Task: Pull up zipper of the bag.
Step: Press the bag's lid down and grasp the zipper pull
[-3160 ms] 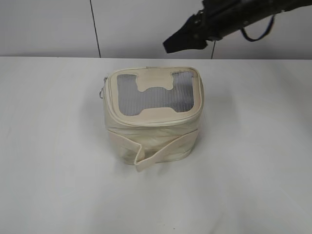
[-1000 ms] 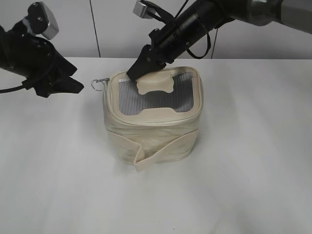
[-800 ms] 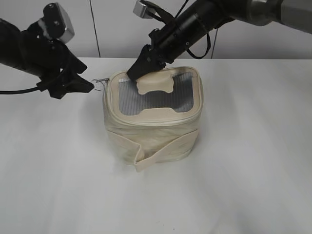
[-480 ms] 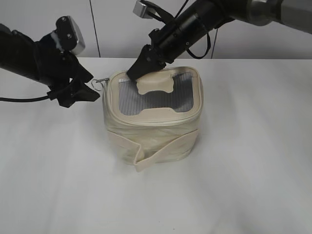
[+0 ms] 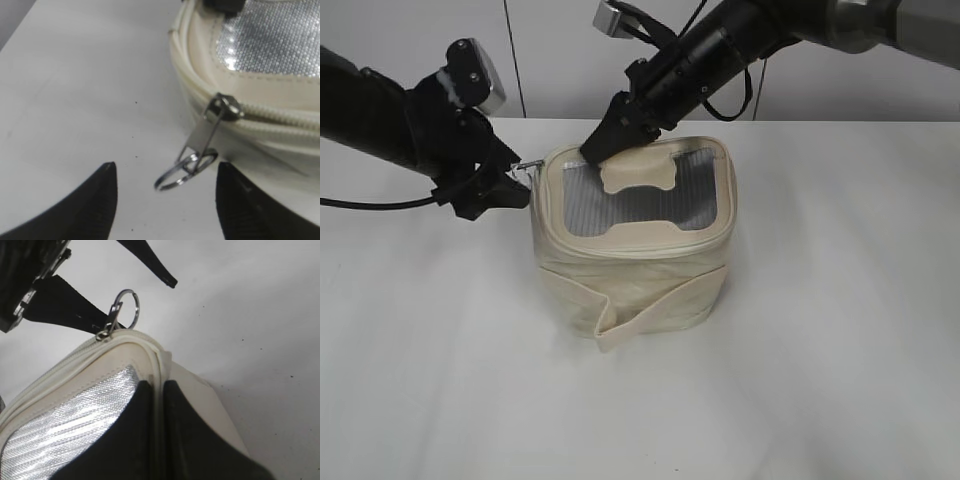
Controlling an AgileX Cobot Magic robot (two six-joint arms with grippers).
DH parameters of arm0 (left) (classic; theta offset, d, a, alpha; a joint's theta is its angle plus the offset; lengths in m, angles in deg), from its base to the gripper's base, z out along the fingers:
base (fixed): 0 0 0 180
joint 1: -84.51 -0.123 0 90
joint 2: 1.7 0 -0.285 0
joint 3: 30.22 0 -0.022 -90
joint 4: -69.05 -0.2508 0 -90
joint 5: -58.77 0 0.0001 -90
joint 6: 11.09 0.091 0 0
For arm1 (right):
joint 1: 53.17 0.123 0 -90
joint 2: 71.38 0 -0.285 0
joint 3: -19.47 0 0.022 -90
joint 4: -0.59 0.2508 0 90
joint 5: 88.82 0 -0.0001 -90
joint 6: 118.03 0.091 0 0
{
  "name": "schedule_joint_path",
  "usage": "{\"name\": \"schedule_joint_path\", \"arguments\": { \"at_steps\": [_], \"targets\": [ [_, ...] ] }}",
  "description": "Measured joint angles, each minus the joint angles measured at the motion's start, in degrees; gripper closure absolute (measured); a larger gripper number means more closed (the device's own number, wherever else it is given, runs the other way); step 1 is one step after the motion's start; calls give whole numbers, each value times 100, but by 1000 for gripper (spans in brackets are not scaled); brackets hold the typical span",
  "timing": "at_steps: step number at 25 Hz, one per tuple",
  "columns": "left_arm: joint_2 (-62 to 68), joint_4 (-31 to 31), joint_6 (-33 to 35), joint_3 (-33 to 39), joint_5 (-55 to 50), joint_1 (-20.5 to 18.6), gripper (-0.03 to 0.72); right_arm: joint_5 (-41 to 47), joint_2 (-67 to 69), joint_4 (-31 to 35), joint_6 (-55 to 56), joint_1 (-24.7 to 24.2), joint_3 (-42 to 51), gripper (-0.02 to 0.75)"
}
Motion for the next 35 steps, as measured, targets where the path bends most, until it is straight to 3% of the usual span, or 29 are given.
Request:
{"name": "schedule_joint_path", "arguments": {
  "at_steps": [6,8,12,15,19,26,32,35],
  "targets": [
    [5,107,4,-32,6,7,245,5,0,5,5,0,0,690],
    [5,150,4,-32,11,13,334,5,0,5,5,0,0,690],
    [5,178,4,-34,24,75,581,5,0,5,5,0,0,690],
    [5,149,4,-34,-3,92,665,5,0,5,11,0,0,690],
    [-9,-160,-232,-34,-67,98,678,-6,0,5,129,0,0,690],
    [-664,-1583,-2312,-34,-672,103,679,-43,0,-12,527,0,0,692],
    [-1191,-1863,-2989,26,-1108,150,679,-23,0,-2,906,0,0,692],
    [-1361,-2014,-3203,391,-1019,348,678,41,0,28,1082,6,0,693]
  ]
}}
